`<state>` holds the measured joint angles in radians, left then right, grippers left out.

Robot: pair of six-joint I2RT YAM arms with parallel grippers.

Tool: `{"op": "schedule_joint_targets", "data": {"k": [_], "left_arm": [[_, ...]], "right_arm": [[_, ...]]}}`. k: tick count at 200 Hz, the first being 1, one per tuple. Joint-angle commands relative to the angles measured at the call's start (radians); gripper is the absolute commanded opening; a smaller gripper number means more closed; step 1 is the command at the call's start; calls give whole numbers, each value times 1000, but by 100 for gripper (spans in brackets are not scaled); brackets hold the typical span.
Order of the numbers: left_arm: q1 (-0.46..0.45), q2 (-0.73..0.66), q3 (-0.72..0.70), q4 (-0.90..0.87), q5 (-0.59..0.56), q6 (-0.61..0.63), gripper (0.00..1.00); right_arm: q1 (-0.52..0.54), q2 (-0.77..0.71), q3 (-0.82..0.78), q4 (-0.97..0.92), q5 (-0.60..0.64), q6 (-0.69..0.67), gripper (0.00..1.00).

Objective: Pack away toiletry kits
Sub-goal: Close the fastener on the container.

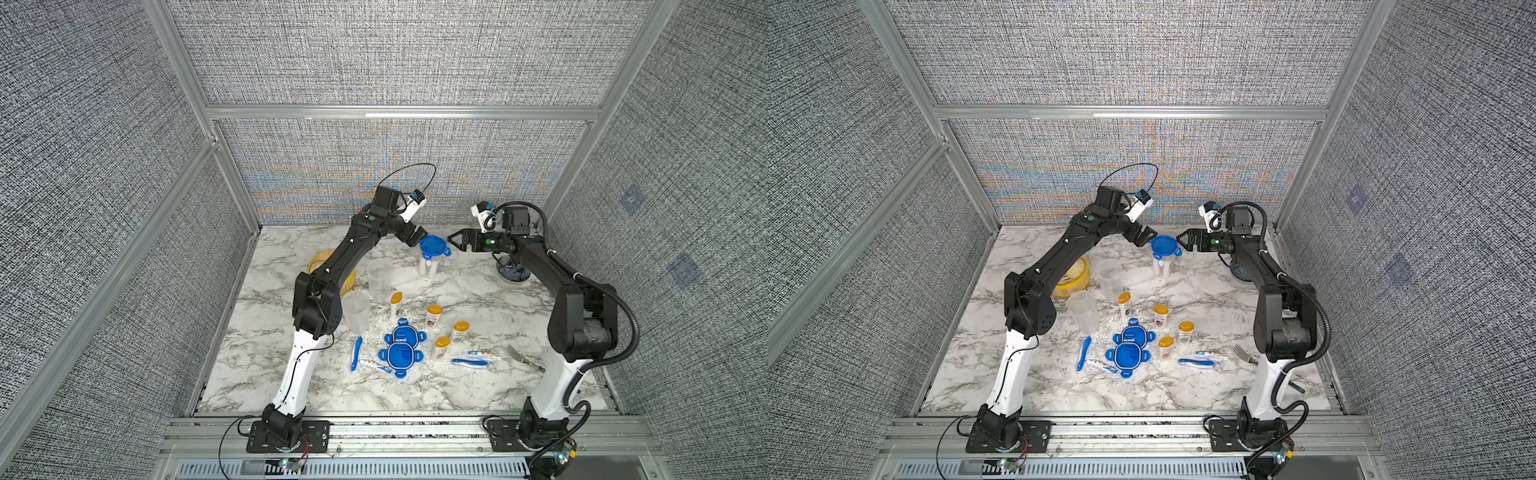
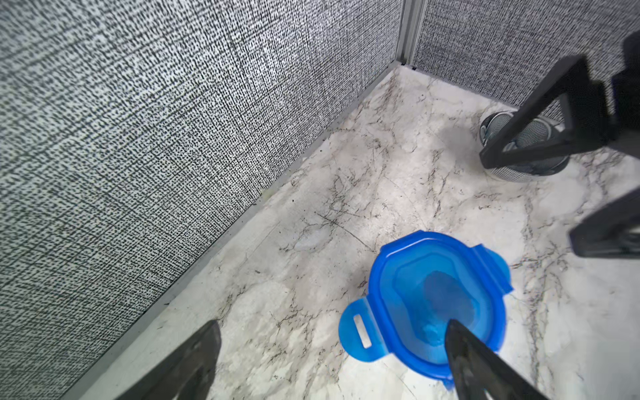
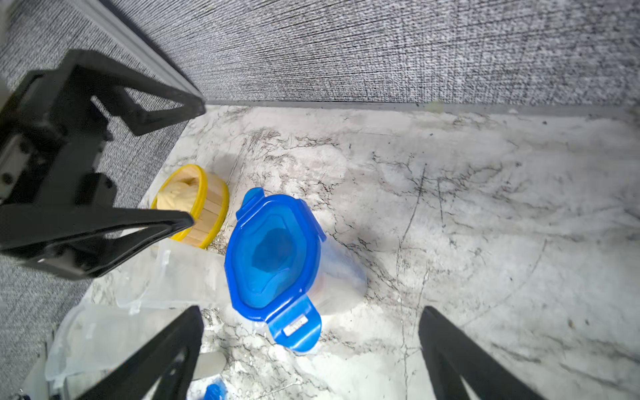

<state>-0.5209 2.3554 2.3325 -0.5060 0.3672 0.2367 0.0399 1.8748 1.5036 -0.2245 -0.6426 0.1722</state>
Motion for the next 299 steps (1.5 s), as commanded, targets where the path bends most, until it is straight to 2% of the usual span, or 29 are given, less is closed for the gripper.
{"op": "schedule_joint_targets", "data": {"k": [1,35,66,115,197,234,299], "left_arm": [[-8,-40,-49,26,18,-94,100],[-44,-42,-26,-90,-62,-210,100],[-73,14,105,-238,-124,-295,100],[-136,110,271,-361,-243,-271,99],[-185,151,288,-302,-351,-261,99],[-186,156,280,-274,-289,-315,99],[-186,174,260,-209,-297,-332,99]], "right_arm": [[-5,-30,-39,7,67,175,99],[-24,-45,-76,-2,70,275,99],[-38,-39,-70,-29,45,288,99],[-47,-44,-100,6,12,313,99],[-47,-63,-114,17,-14,317,99],[-46,-63,-120,14,-11,317,99],[-47,-55,-116,18,-16,321,99]]}}
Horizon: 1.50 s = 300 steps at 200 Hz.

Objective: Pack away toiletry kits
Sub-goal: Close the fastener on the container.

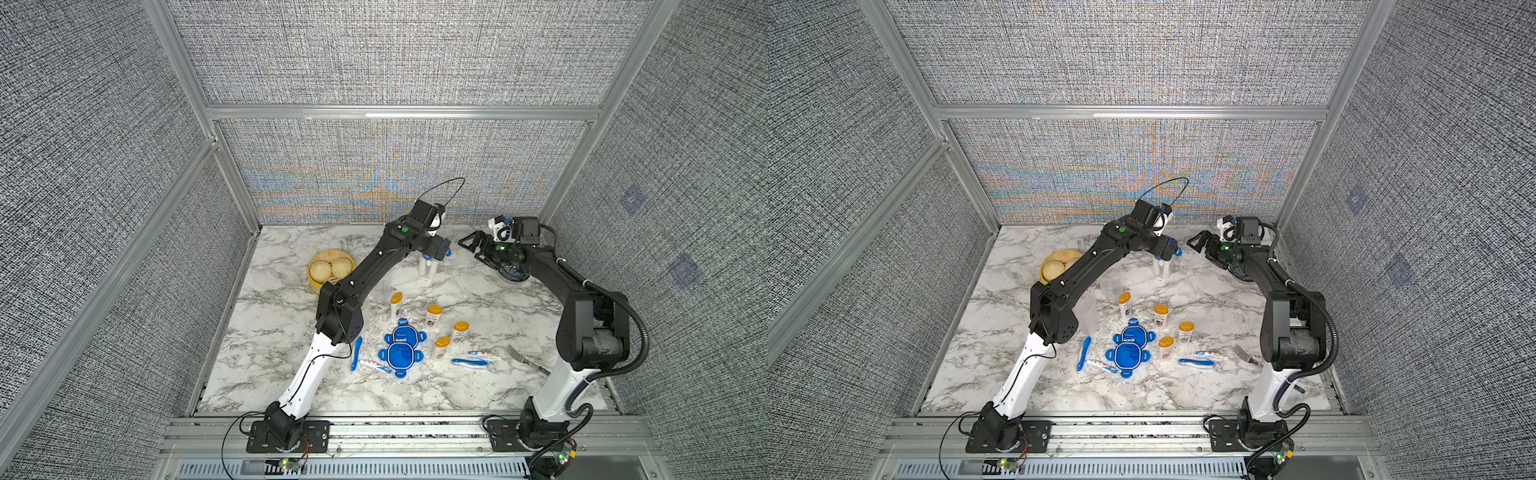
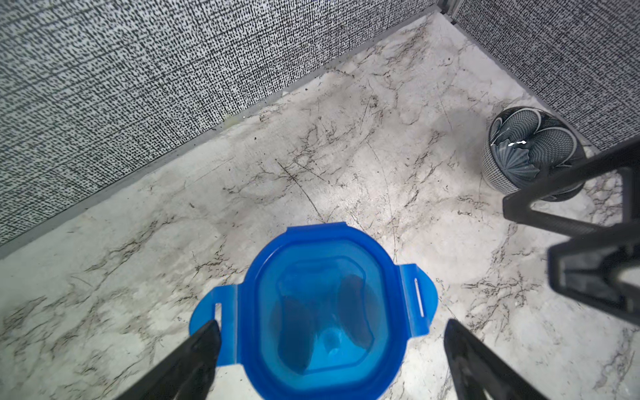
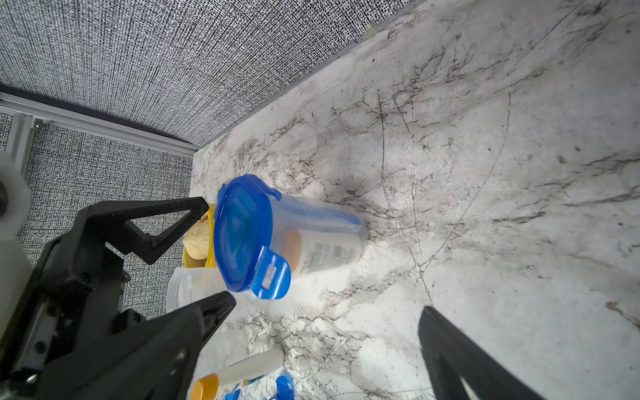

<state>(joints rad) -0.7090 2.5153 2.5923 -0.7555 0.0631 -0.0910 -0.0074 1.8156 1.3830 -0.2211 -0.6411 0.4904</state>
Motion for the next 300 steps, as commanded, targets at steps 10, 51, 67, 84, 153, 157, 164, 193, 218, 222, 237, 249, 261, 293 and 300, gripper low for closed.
{"op": "schedule_joint_targets", "data": {"k": [10,51,67,84,153,157,164,193,218,222,237,249,261,293,300], "left_arm": [[0,17,-1,40,1,1,99],[-9,28,-27,40,-38,25,99],[-13,32,-38,39,-59,36,99],[-16,37,-48,37,-53,40,99],[-23,51,-67,36,-99,53,89],[-23,47,-69,36,-98,54,86],[-23,44,-74,41,-97,56,82],[-23,18,-107,66,-86,62,82],[-23,-17,-147,85,-84,77,97],[-23,-23,-152,87,-79,84,99],[-21,-51,-182,94,-50,107,99],[-19,-70,-207,98,-33,121,99],[-15,-89,-231,104,-17,130,99],[-4,-139,-290,120,9,147,99],[-1,-153,-301,112,14,156,99]], "right_arm": [[1,6,4,14,-18,2,99],[0,17,7,28,-26,7,99],[0,20,5,34,-31,10,99],[-1,24,4,37,-32,12,99],[-2,18,-15,51,-42,12,99],[-2,19,-15,52,-42,10,99],[-2,17,-16,51,-42,9,99],[-2,17,-19,45,-42,4,99],[-2,15,-21,37,-33,-4,99],[-2,13,-21,38,-31,-4,99],[0,9,-23,36,-27,-5,99],[1,4,-22,33,-22,-6,99],[1,1,-24,34,-20,-6,99],[4,-8,-26,26,-5,-21,99],[7,-10,-25,18,3,-35,99]]}}
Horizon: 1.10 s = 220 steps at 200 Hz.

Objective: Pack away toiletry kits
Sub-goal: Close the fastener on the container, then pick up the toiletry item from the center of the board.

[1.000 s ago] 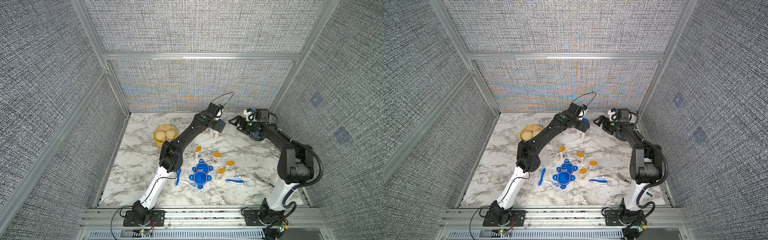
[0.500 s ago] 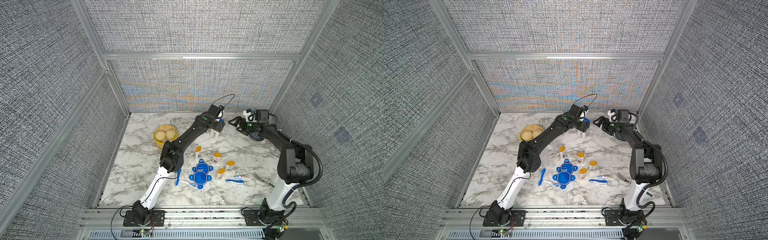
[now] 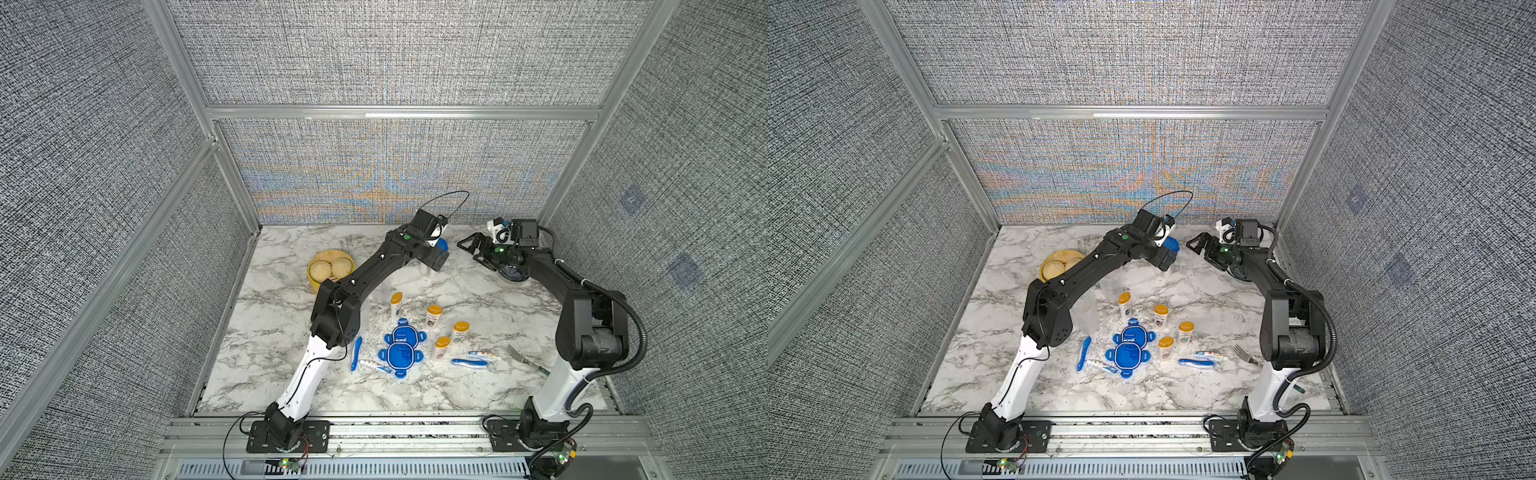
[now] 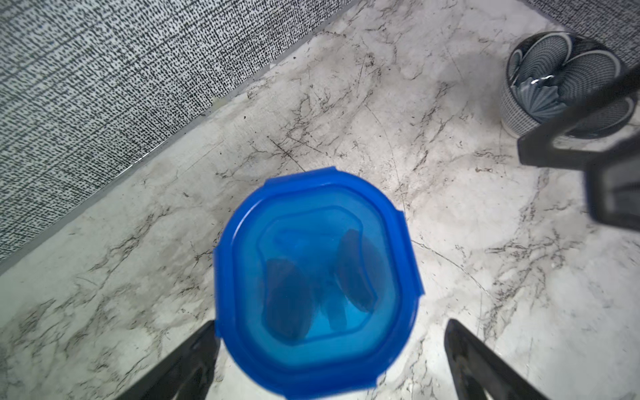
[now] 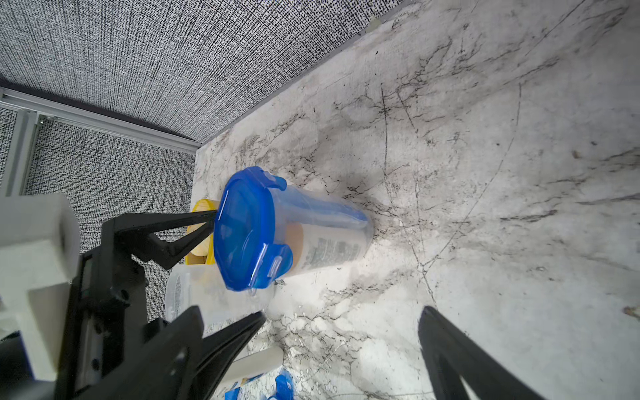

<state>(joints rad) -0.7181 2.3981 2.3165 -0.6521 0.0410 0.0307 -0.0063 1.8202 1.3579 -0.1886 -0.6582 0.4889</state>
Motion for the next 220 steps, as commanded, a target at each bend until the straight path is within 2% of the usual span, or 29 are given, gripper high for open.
{"op": "schedule_joint_targets", "data": {"k": [1,40,74,104,133,162,189,220], "left_arm": [[8,-37,-27,8,36,35,99],[31,-176,-174,12,25,65,99],[62,-400,-433,129,31,35,97],[85,-655,-718,275,49,11,94],[94,-847,-961,354,38,-21,94],[94,-957,-1120,395,70,-63,90],[95,-1061,-1254,422,69,-94,88],[98,-1138,-1331,392,24,-161,88]], "right_arm": [[6,-16,0,-16,22,-37,99],[28,-53,3,-60,75,-152,97],[59,-106,-6,-120,71,-169,76],[89,-231,-60,-202,83,-228,67],[107,-378,-156,-294,56,-312,53],[181,-469,-240,-394,73,-464,52],[265,-490,-282,-437,85,-628,51],[316,-493,-302,-446,105,-754,47]]}}
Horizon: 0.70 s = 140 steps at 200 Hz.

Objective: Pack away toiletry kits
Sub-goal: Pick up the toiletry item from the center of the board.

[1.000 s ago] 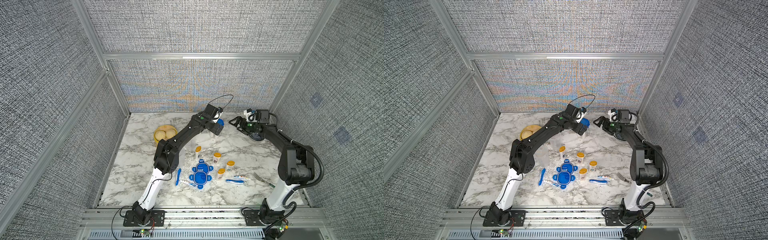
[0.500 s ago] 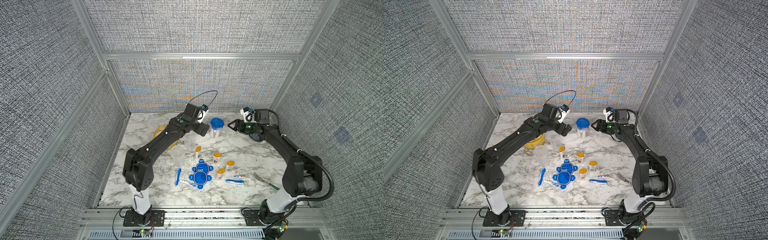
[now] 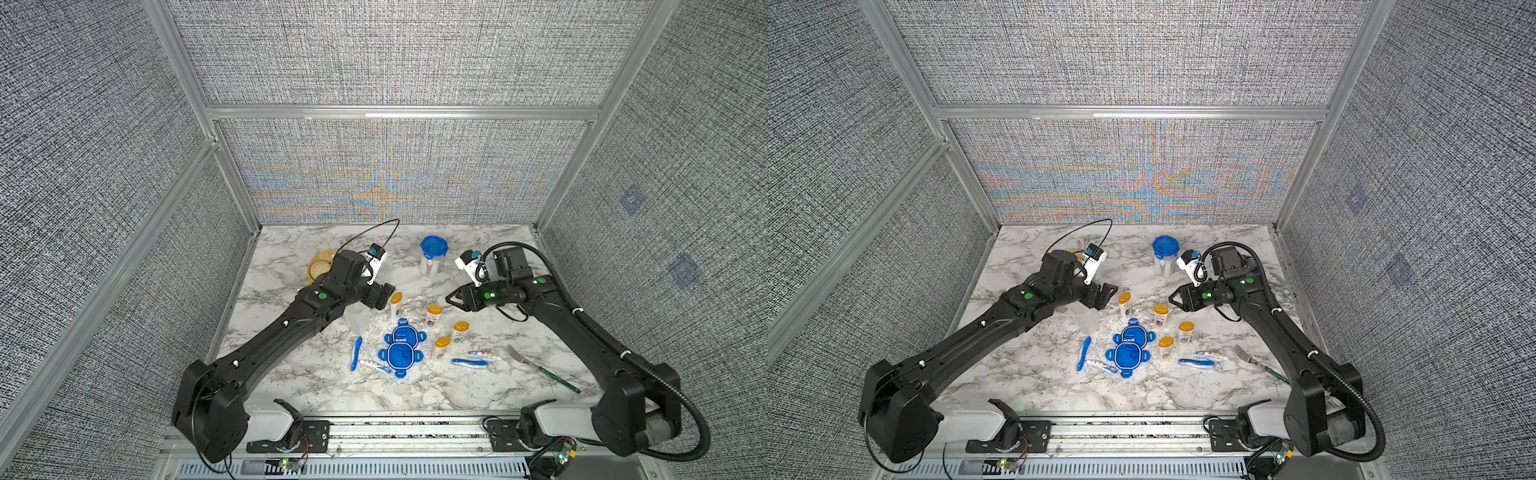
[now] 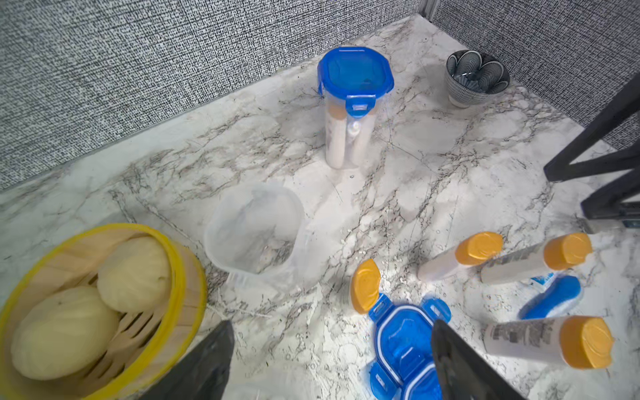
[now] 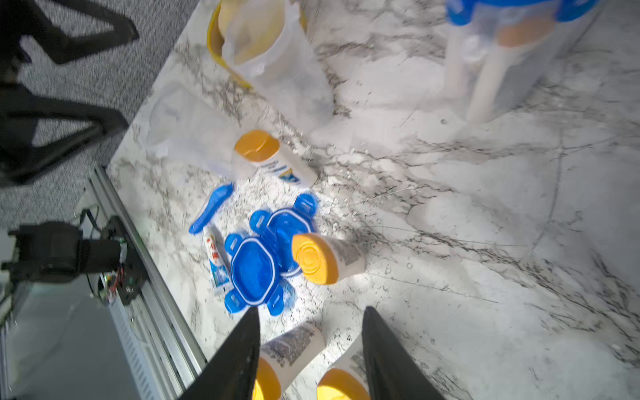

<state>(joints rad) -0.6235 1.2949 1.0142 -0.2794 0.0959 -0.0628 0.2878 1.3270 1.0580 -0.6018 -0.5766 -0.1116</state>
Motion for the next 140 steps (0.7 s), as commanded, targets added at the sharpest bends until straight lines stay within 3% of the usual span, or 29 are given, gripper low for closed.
{"op": "schedule_joint_targets", "data": {"k": [1,52,84,140], "left_arm": [[4,-36,-30,17,-33,-69,88],[5,-34,-46,-65,-92,-110,88],[7,-67,-103,-5,-55,-118,88],[10,-125,-208,137,75,-91,88]], "right_arm": [[23,1,-2,-33,24,-157,47],[81,122,100,-116,75,-296,47],[120,167,123,-140,125,-360,57],[160,251,174,-166,216,-399,57]]}}
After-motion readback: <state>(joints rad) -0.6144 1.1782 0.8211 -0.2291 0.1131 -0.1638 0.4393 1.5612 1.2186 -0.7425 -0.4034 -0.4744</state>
